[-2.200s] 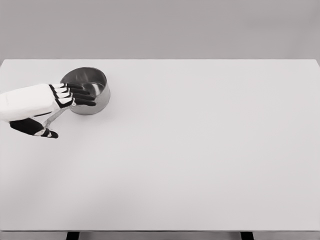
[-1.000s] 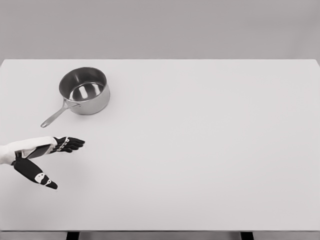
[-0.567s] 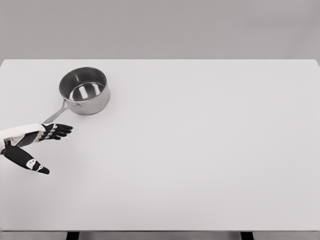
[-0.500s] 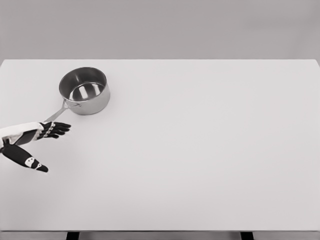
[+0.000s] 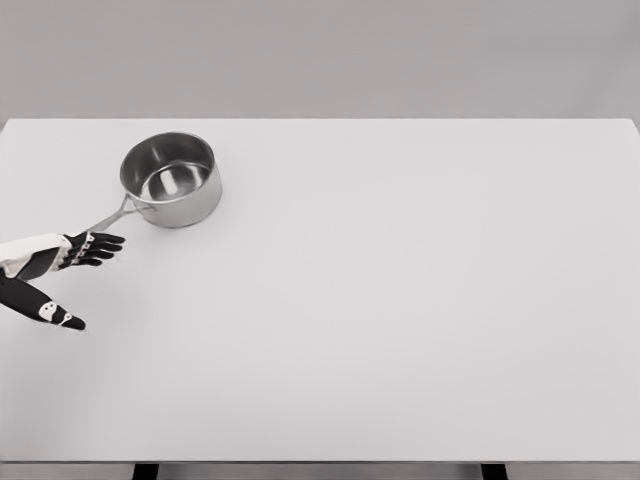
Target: Rotate pot handle
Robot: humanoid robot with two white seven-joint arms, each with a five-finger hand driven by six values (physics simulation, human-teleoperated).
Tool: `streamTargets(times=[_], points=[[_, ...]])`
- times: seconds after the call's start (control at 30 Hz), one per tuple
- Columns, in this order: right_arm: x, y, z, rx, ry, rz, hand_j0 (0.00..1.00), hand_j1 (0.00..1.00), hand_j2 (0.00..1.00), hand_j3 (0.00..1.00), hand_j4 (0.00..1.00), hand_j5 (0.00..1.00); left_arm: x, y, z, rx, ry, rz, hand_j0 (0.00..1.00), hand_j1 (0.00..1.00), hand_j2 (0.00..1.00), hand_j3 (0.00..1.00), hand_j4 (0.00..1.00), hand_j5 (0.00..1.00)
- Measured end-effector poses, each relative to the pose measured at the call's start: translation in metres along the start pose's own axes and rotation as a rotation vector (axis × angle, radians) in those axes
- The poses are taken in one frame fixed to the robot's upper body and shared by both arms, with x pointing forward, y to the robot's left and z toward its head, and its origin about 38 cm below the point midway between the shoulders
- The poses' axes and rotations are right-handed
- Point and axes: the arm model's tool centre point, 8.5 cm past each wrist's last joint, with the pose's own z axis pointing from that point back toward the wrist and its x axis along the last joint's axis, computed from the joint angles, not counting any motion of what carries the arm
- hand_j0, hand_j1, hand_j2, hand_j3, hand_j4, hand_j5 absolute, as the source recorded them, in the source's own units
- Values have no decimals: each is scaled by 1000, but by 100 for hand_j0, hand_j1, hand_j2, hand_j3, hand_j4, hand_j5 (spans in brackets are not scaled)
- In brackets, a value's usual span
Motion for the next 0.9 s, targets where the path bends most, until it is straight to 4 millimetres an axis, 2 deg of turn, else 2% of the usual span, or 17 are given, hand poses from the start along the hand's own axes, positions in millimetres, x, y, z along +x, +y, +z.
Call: streamTargets(times=[0.9], points=[[0,0,0,0,0,0,100,100,100,100,100,100,-1,38,15,109,53,-68,100,100,100,100,100,100]])
